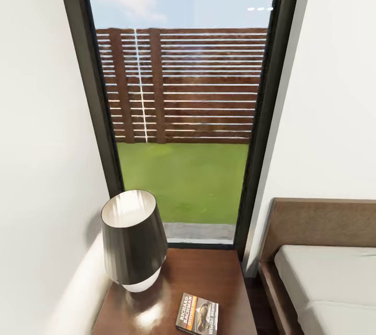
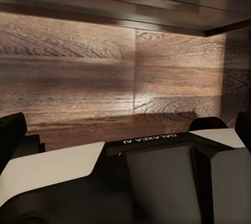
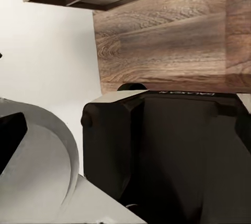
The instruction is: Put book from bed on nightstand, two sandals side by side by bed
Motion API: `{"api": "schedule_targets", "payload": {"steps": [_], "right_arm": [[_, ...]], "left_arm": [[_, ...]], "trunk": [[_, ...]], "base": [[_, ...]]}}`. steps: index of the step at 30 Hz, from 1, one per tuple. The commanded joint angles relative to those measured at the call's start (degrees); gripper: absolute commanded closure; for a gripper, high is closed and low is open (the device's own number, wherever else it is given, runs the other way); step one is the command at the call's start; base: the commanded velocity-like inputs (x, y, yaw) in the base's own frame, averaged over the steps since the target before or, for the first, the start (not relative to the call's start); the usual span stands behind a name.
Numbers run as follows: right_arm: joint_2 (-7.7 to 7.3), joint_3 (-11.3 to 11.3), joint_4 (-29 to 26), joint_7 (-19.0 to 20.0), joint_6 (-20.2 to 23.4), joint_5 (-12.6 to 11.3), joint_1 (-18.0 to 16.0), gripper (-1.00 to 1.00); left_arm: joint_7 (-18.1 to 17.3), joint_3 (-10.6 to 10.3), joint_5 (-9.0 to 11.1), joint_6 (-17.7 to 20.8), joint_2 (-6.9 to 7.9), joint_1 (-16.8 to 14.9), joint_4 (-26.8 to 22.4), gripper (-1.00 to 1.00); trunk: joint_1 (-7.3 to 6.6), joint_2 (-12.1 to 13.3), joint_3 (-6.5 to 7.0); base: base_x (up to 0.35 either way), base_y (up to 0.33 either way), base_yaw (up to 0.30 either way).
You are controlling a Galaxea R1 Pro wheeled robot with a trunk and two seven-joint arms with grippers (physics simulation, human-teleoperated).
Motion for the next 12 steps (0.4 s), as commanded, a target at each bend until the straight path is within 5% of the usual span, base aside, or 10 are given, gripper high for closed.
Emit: {"api": "schedule_targets", "payload": {"steps": [1,12], "right_arm": [[0.42,0.1,0.2,0.3,0.1,-0.5,-0.1,-1.0],[1.24,0.1,0.2,0.3,0.1,-0.5,-0.1,-1.0]], "left_arm": [[-0.2,0.3,-0.1,-0.1,0.01,0.0,0.1,-1.0],[-0.2,0.3,-0.1,-0.2,0.01,0.0,0.0,-1.0]], "trunk": [[0.0,0.0,-0.06],[0.0,0.0,-0.06]], "base": [[0.0,0.0,0.0],[0.0,0.0,0.0]]}}
